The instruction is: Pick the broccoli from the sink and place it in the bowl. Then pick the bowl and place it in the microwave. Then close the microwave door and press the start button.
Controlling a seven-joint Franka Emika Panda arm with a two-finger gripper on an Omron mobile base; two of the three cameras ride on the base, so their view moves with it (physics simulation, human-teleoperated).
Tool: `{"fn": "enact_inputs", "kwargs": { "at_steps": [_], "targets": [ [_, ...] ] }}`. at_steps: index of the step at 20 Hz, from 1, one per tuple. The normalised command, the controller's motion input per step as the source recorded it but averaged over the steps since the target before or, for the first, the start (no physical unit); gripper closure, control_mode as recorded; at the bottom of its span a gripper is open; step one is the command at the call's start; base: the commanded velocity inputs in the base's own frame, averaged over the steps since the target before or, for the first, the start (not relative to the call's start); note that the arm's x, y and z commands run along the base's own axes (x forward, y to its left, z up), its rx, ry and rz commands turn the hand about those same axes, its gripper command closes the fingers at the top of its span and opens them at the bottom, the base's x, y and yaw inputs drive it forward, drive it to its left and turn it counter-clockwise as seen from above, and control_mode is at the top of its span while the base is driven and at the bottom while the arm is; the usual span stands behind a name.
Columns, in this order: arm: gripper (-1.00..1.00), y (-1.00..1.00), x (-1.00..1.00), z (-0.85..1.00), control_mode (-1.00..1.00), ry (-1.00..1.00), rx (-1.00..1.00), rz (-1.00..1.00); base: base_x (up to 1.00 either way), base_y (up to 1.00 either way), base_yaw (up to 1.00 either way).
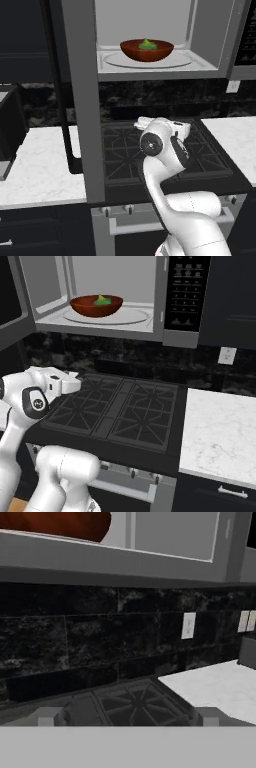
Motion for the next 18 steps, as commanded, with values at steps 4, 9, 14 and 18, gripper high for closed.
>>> {"fn": "enact_inputs", "kwargs": {
  "at_steps": [4, 9, 14, 18],
  "targets": [
    [-1.00, 0.56, -0.36, 0.00, -1.00, -0.04, -0.14, -0.06, 0.00, 0.00, 0.00],
    [-1.00, 0.73, -0.38, 0.06, -1.00, 0.00, -0.13, -0.09, 0.00, 0.00, 0.00],
    [-1.00, 0.91, -0.28, 0.08, -1.00, 0.00, -0.11, -0.10, 0.00, 0.00, 0.00],
    [-1.00, 0.86, -0.19, 0.02, -1.00, -0.02, -0.09, -0.04, 0.00, 0.00, 0.00]
  ]
}}
